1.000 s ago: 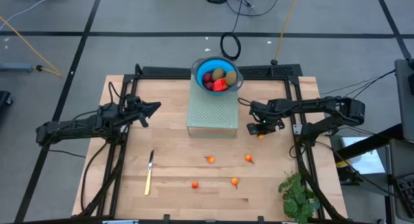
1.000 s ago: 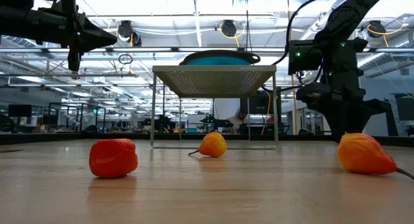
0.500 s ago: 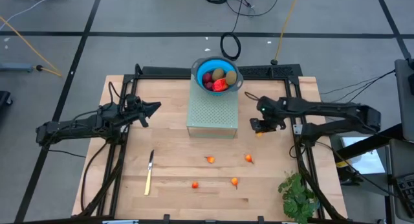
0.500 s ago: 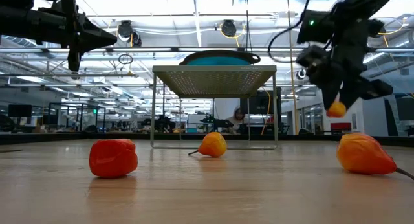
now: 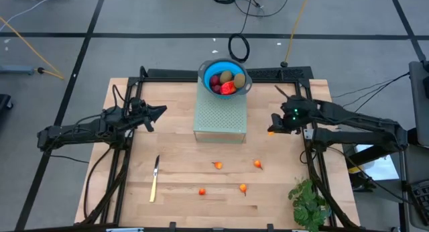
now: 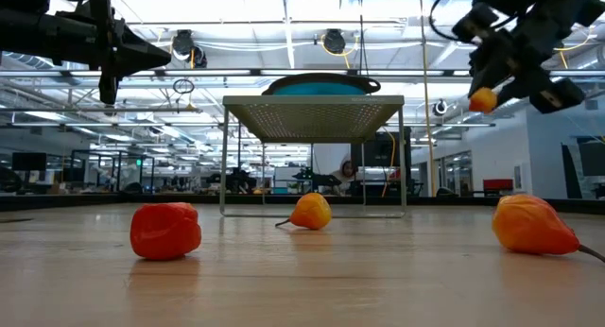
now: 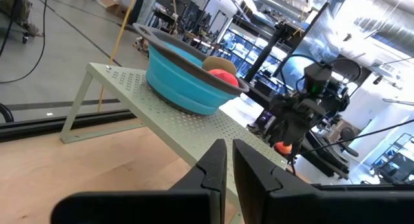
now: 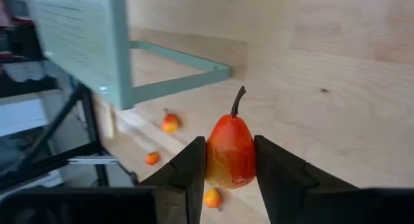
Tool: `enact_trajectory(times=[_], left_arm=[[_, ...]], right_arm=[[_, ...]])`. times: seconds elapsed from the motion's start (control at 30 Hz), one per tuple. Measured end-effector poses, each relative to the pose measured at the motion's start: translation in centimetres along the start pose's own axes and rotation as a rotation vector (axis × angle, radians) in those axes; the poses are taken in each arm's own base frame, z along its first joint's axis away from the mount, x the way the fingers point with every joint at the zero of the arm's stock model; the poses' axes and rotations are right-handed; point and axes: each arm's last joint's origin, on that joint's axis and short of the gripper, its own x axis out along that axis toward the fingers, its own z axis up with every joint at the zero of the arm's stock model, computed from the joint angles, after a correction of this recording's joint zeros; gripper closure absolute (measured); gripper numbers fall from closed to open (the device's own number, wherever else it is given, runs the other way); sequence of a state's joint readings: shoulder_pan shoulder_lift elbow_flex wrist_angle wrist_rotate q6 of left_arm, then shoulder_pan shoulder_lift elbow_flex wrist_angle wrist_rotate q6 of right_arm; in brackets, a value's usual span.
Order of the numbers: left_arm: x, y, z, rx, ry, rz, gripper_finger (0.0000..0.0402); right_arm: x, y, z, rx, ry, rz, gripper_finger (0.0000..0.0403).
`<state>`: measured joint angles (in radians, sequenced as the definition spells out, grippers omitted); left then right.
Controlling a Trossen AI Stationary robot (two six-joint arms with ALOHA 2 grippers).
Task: Pick & Place Fruit
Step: Put the peach into the blue strainer bowl on the shelf
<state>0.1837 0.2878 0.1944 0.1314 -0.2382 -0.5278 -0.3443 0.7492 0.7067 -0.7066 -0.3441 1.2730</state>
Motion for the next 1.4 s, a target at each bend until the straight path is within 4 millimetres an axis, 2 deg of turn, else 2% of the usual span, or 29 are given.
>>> enact_trajectory(times=[0.37, 0.63, 1.13, 1.4], left_arm=[[0.0, 0.0, 0.0, -0.001, -0.001, 0.000, 0.0376], [0.0, 0.0, 0.0, 0.000, -0.001, 0.000, 0.0376], [0.0, 0.0, 0.0, -0.001, -0.001, 0.000, 0.0376], [0.0, 0.0, 0.0, -0.001, -0.001, 0.000, 0.0376]], right_arm=[[-2.4, 0.0, -0.9, -0.014, -0.043, 0.143, 0.0293], [-2.8, 0.7, -0.8, -0.048, -0.075, 0.238, 0.0292], [-4.0, 3.4, -0.4, -0.624, -0.277, 0.479, 0.0288], [-4.4, 4.2, -0.4, -0.886, -0.391, 0.520, 0.0290]])
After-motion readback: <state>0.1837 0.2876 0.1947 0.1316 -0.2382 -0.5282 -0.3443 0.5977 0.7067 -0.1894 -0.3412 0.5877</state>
